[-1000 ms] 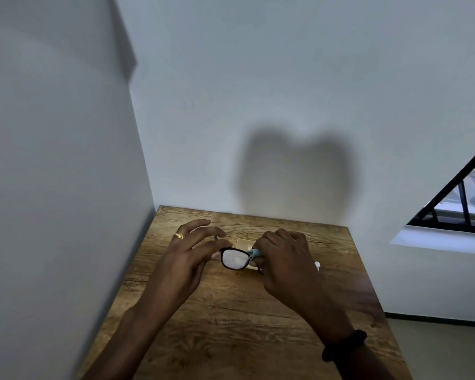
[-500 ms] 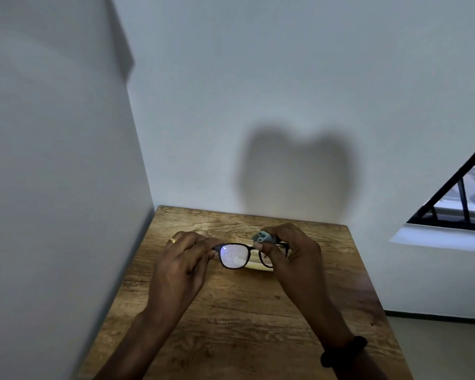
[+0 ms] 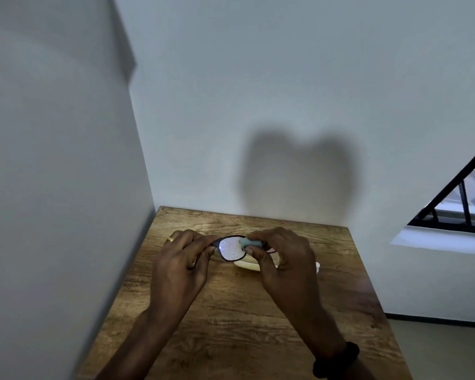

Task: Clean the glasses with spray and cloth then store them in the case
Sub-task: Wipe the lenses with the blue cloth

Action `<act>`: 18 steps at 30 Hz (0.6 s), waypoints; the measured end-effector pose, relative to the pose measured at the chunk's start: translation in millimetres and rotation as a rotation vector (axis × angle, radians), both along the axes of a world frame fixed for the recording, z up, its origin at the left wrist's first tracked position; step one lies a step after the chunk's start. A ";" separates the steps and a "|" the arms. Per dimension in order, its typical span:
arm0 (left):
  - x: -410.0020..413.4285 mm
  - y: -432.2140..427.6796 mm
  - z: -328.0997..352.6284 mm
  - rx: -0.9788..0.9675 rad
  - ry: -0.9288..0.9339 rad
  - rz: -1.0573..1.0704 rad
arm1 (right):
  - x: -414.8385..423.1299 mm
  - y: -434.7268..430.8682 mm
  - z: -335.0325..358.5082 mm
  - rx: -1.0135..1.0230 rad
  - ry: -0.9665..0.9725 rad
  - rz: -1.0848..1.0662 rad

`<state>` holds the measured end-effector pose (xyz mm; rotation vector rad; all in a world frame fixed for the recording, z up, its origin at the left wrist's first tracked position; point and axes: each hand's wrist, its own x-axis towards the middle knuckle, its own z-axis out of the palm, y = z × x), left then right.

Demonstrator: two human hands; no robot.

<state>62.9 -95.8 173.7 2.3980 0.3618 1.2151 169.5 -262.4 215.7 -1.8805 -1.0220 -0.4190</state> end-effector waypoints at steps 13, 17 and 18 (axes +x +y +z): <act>2.5 -16.1 4.4 0.032 0.004 -0.021 | -14.6 12.0 -6.5 -0.193 -0.216 -0.163; 2.3 -16.8 1.1 0.026 0.003 -0.006 | -22.5 17.9 -5.8 -0.198 -0.282 -0.083; 1.8 -16.6 0.9 0.021 0.002 -0.004 | -23.4 18.8 -6.3 -0.208 -0.294 -0.070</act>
